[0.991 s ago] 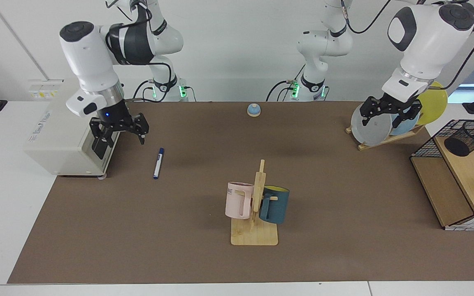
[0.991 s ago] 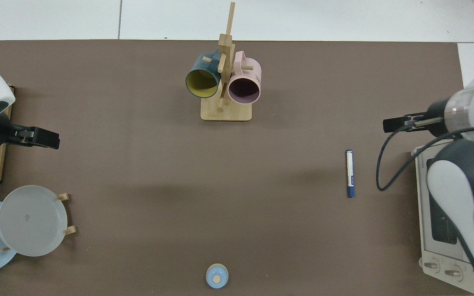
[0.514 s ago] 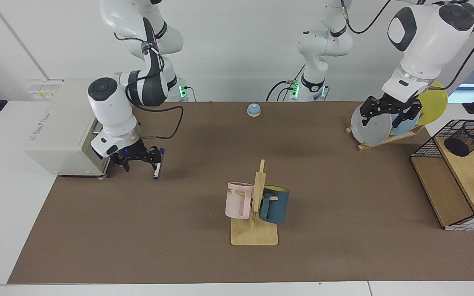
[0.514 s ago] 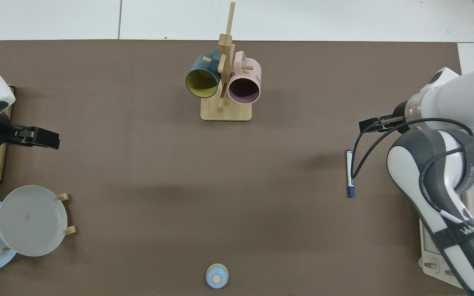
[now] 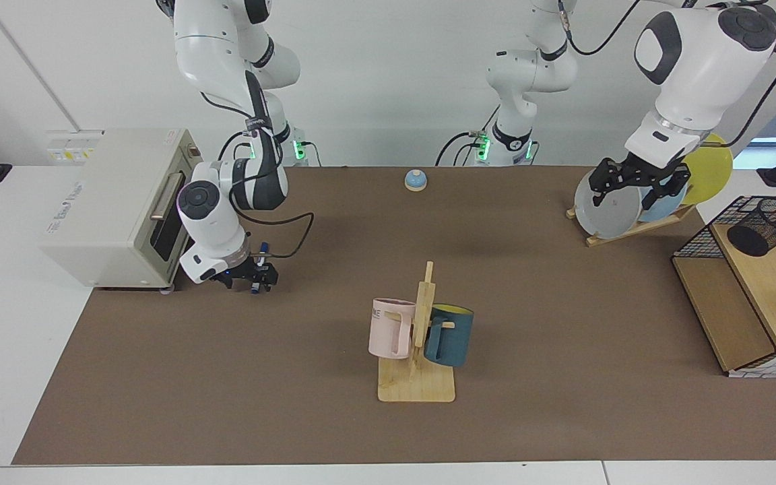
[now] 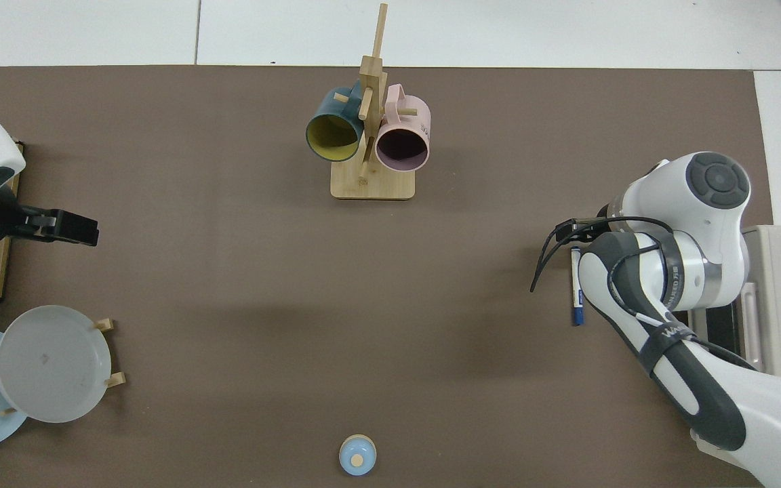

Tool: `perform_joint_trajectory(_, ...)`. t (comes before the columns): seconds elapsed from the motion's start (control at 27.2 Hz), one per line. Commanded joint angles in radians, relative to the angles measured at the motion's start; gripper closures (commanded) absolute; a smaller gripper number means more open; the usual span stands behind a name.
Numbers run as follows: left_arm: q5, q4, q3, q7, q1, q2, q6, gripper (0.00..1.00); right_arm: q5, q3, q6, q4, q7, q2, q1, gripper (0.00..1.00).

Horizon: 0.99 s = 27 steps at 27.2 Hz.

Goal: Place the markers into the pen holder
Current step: 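Reach the right gripper down toward the blue-capped marker, then close the right gripper on the marker and lift it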

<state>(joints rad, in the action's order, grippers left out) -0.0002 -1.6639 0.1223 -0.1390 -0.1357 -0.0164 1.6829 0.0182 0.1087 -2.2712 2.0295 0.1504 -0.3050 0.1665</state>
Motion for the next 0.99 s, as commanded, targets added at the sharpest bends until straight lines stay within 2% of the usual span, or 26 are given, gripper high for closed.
perform_joint_trajectory(0.0, 0.008, -0.014, -0.009, 0.002, 0.011, 0.01, -0.002, 0.0, 0.017, -0.001, -0.015, 0.02, 0.043, 0.015, -0.002, 0.0)
perform_joint_trajectory(0.44, 0.008, -0.014, -0.009, 0.002, 0.011, 0.01, -0.003, 0.0, 0.019, -0.001, 0.108, 0.034, 0.049, 0.037, -0.001, 0.0)
perform_joint_trajectory(0.66, 0.006, -0.014, -0.009, 0.002, 0.013, 0.01, -0.003, 0.0, 0.019, -0.001, 0.108, 0.034, 0.049, 0.038, -0.009, 0.01)
perform_joint_trajectory(0.95, 0.006, -0.017, -0.009, 0.002, 0.015, 0.01, -0.005, 0.0, 0.032, -0.001, 0.102, 0.037, 0.055, 0.038, -0.01, 0.22)
